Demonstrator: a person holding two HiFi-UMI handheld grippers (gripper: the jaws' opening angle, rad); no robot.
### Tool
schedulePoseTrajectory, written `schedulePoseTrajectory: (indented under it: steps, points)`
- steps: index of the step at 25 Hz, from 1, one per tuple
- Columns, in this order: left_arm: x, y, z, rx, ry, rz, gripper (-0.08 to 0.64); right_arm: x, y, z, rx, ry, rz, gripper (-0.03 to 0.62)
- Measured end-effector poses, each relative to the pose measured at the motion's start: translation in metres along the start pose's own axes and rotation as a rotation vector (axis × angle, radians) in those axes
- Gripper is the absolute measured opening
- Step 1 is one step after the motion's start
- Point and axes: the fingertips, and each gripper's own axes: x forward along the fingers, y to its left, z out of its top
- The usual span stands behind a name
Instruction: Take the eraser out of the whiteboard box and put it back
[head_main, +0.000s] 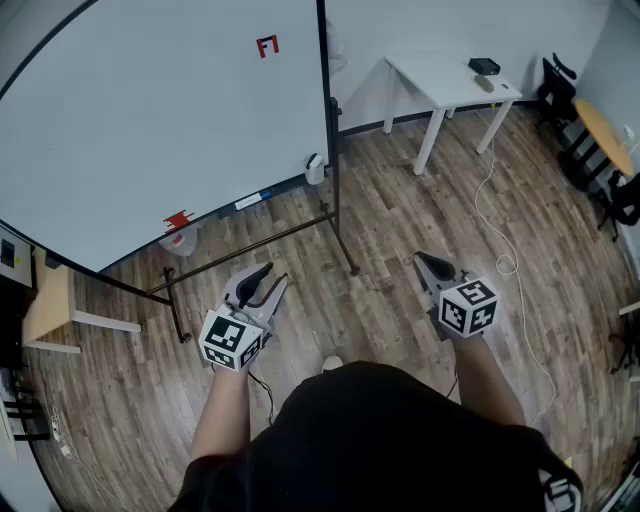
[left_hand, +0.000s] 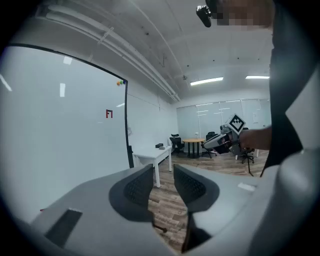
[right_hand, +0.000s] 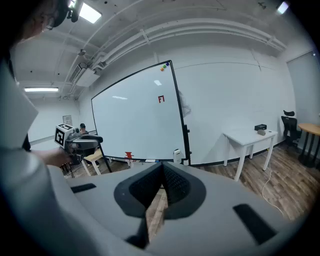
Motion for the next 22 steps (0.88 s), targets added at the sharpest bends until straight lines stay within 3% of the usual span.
schedulePoseTrajectory:
  steps: [22]
  points:
    - [-0.015,0.062,-0.018,-0.02,-0.013,-0.055,0.127,0.04,0.042,0.025,-0.047,-0.029,-0.075,-0.005]
